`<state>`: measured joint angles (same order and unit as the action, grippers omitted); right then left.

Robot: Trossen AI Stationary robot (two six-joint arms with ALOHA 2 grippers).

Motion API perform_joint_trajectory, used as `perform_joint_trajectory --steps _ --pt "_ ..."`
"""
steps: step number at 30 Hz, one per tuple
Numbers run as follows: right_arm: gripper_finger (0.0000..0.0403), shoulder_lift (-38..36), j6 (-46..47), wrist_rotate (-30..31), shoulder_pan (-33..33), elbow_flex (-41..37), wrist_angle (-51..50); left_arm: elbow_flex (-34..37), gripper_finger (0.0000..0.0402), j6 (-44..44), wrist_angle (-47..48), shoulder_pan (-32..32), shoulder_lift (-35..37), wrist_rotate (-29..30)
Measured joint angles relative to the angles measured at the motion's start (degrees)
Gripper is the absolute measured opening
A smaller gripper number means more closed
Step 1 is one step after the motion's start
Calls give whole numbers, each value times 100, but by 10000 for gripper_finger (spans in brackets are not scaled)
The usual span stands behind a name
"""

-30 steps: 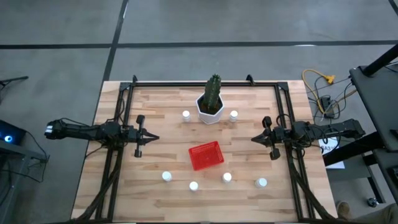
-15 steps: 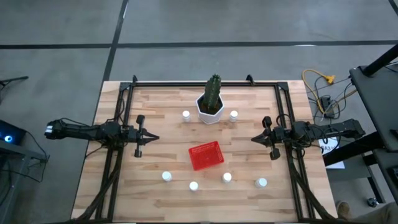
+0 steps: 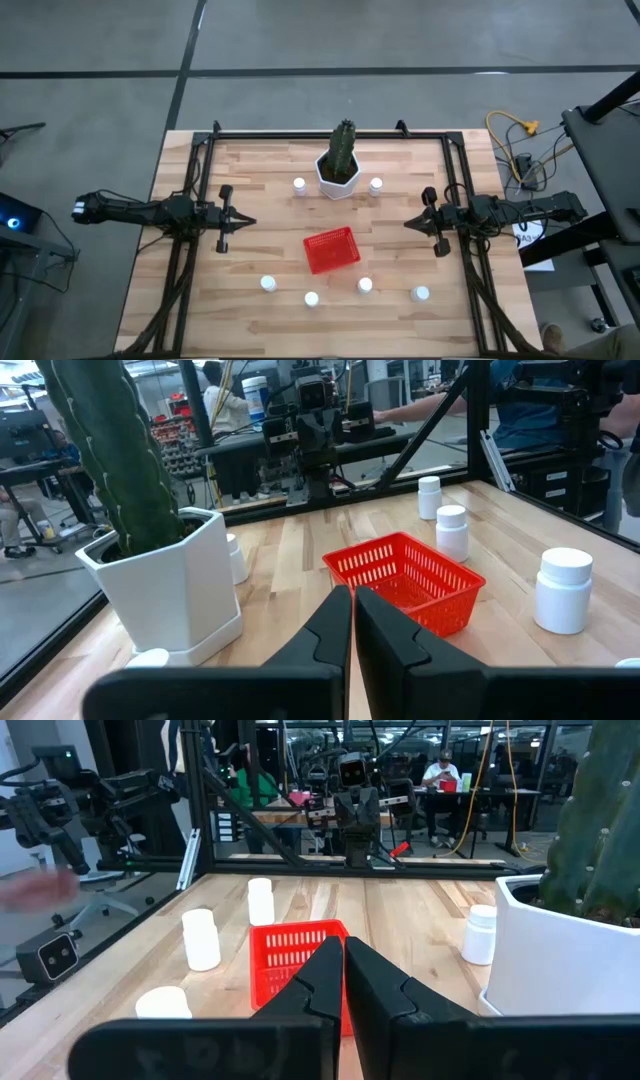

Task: Pick and place pill bottles into a basket
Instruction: Put the white pill bottle into the red bin

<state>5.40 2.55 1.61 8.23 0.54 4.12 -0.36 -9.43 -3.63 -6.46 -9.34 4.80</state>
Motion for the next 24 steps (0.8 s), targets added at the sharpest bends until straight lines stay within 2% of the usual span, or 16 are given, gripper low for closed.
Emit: perform_joint_trajectory --steps 24 --pt "9 0 82 0 -2 0 2 0 0 0 -1 2 0 0"
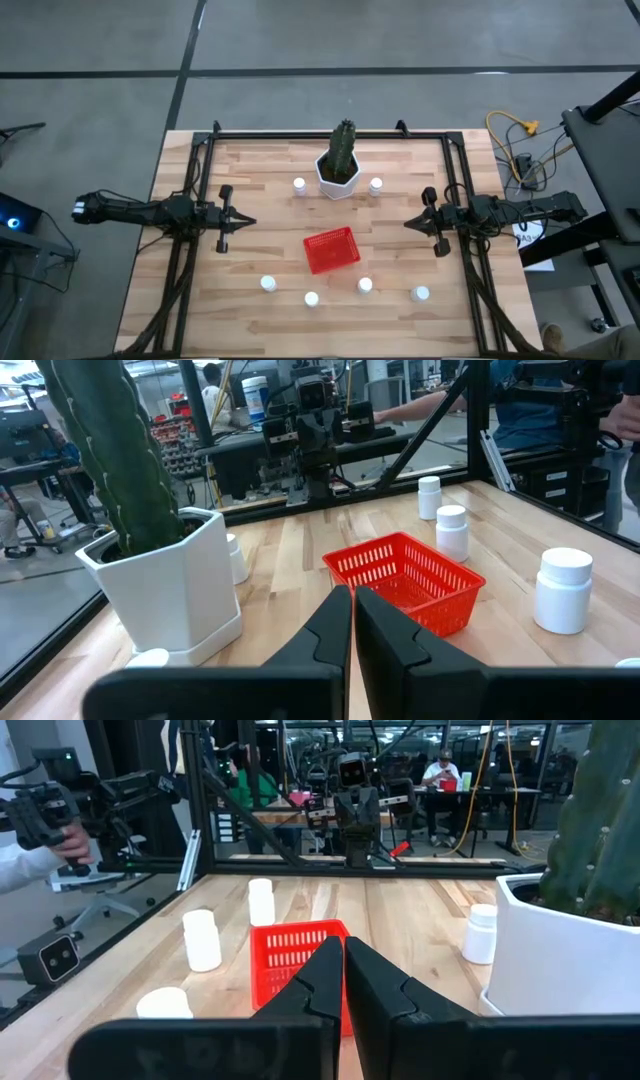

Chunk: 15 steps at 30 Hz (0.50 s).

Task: Pick and place pill bottles into a basket
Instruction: Put the white pill bottle into the red bin

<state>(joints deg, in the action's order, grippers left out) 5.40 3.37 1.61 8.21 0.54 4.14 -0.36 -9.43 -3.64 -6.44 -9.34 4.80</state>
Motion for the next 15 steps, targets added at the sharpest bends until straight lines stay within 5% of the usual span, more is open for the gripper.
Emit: perform_joint_trajectory --steps 15 --pt "9 -1 -180 1 0 0 72 0 0 0 -28 -2 1 0"
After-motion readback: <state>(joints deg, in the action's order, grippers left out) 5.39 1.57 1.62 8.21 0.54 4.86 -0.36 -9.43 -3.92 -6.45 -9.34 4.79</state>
